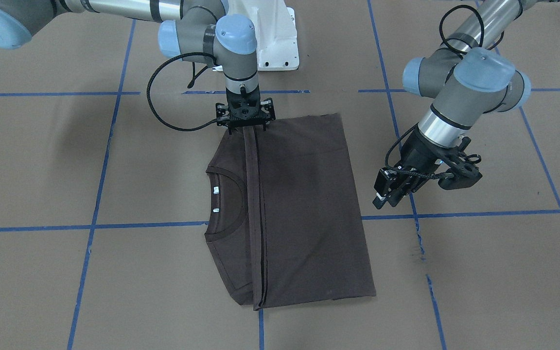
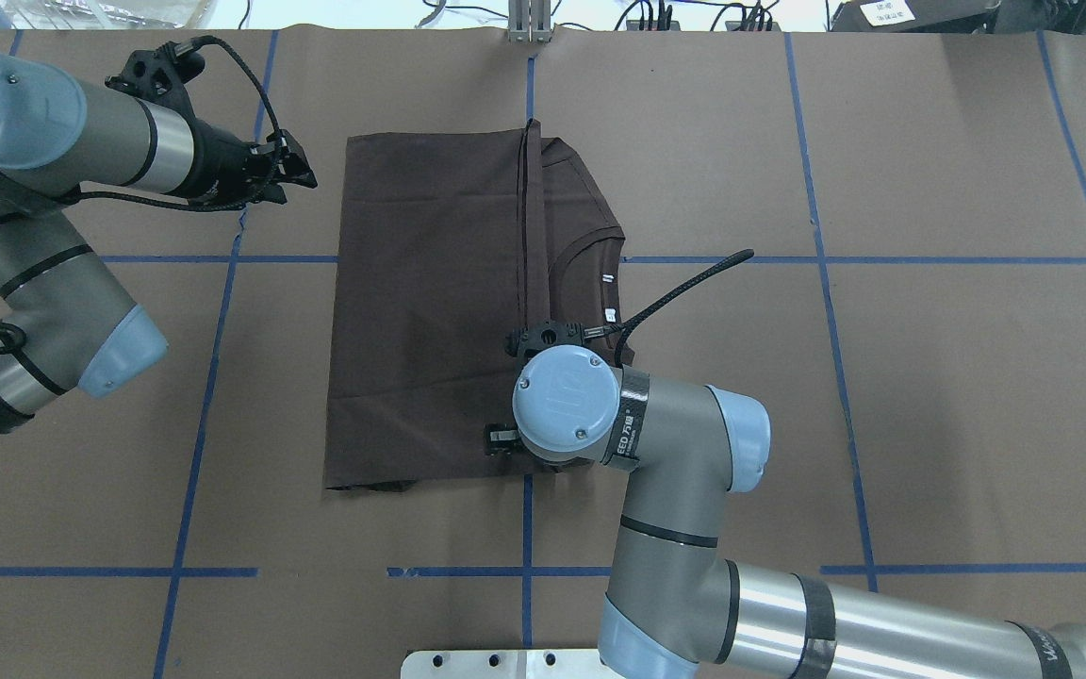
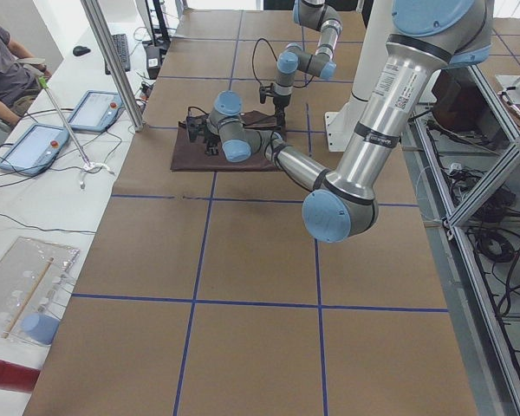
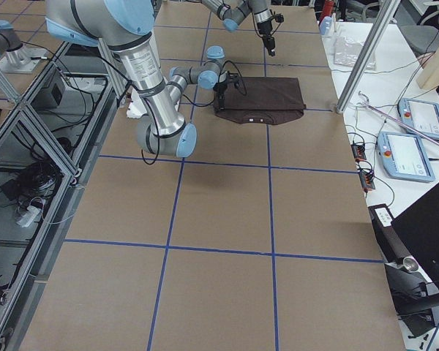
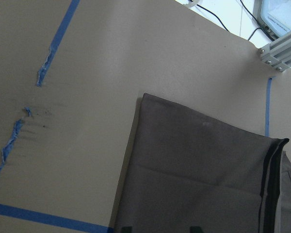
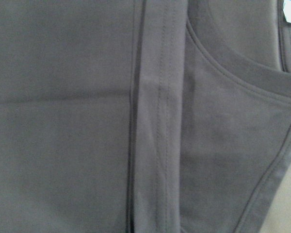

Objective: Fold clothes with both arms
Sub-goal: 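Move the right gripper to the collar corner nearest the robot while the left gripper withdraws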

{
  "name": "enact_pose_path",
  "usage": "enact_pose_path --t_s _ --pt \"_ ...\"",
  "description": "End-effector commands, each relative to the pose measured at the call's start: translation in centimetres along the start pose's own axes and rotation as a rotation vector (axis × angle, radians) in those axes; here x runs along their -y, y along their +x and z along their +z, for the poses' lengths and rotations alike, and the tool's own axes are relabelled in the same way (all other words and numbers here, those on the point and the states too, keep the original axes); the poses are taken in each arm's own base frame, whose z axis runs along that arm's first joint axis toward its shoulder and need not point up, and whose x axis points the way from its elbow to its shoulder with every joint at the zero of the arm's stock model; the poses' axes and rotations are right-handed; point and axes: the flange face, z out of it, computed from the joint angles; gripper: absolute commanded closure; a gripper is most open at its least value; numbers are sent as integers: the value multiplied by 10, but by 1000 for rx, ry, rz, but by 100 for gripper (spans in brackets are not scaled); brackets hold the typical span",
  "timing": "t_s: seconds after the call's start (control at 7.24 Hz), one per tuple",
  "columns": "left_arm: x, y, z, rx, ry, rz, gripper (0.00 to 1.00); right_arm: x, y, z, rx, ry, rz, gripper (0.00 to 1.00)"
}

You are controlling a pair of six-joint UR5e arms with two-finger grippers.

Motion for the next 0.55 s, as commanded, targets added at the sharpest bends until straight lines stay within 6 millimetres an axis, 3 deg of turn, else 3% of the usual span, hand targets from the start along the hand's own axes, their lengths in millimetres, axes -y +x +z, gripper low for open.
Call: enact_pose_path --t_s 0.0,0.28,0.41 --pt "6 0 -4 -5 9 -4 50 -17 40 2 -27 -23 -43 0" --pt "13 -2 -8 -5 20 -7 50 -22 83 4 -53 -28 -75 0" --pt "17 -3 -11 -6 27 -9 50 -30 112 -11 -42 -34 -126 0"
